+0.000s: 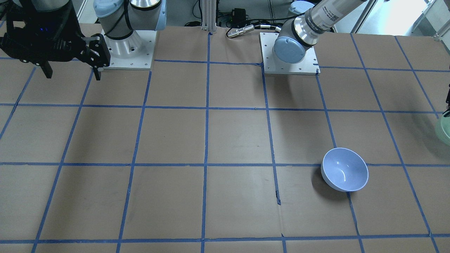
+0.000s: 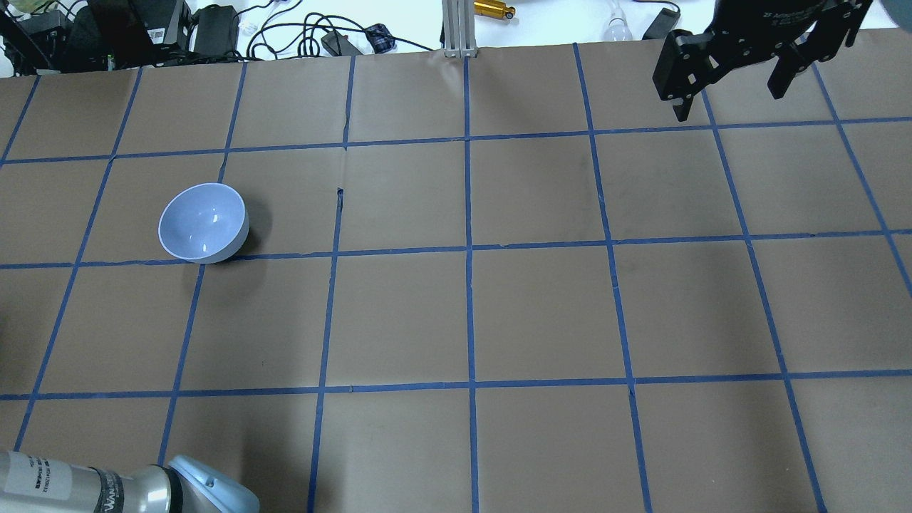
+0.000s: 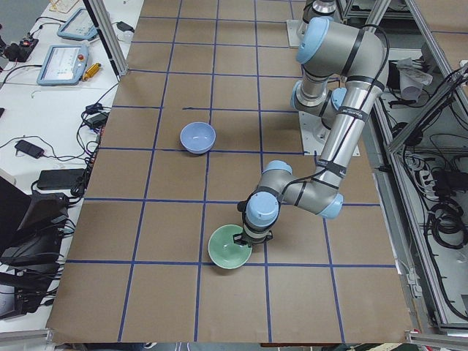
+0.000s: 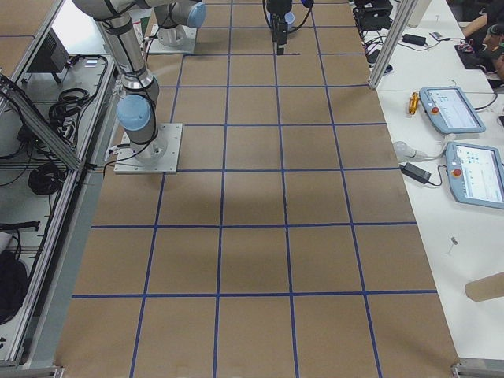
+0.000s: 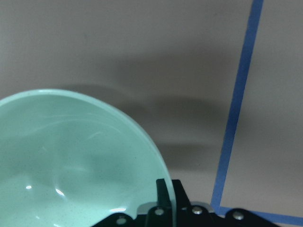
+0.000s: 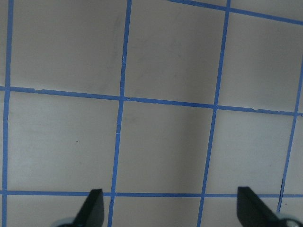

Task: Stack green bowl on blue bowl
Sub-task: 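Close the left gripper on the mint green bowl rim, then lift the green bowl with the left gripper toward the blue bowl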

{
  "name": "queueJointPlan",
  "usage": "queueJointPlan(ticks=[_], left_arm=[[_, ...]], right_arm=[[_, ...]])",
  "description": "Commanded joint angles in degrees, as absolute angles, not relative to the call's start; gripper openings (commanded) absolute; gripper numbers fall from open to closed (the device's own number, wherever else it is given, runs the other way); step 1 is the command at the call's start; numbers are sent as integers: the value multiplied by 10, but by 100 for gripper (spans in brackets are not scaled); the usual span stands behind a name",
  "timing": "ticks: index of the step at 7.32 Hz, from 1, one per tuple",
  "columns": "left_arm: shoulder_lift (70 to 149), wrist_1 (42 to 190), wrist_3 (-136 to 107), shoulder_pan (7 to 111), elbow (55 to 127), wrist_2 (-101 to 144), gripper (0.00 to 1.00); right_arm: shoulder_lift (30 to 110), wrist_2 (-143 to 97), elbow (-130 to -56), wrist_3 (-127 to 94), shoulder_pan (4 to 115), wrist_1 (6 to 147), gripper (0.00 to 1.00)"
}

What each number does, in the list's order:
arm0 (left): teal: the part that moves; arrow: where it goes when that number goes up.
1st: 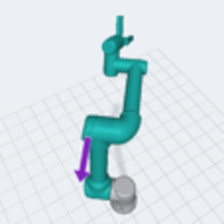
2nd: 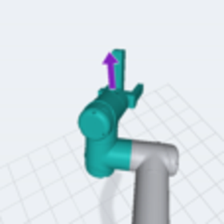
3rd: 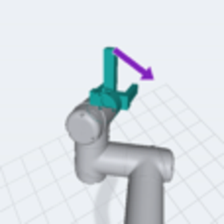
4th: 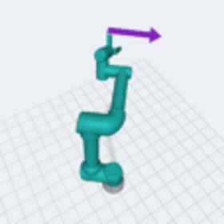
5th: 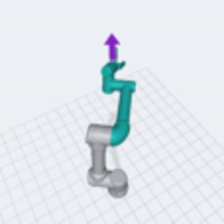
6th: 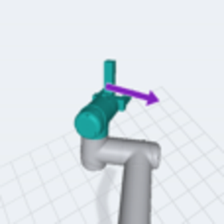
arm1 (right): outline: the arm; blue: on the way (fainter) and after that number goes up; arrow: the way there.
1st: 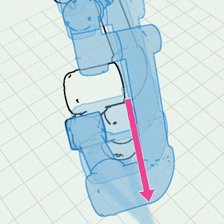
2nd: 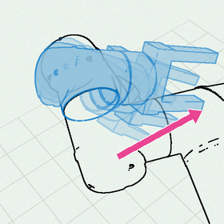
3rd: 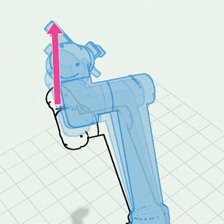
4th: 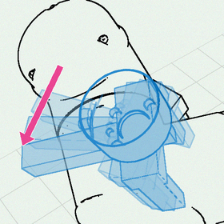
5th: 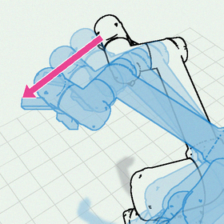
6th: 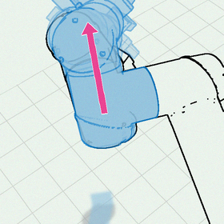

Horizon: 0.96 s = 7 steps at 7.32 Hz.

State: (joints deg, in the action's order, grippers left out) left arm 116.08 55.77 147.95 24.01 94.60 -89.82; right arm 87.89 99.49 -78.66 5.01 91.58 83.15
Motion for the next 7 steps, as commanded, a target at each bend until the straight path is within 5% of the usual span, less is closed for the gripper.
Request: queueJointPlan(ticks=[1,7], left_arm=[[1142,568,1479,257,944,-898,0],[1043,663,1377,387,940,-892,0]], right_arm=[[879,995,-787,50,916,831,100],[879,995,-787,50,916,831,100]])
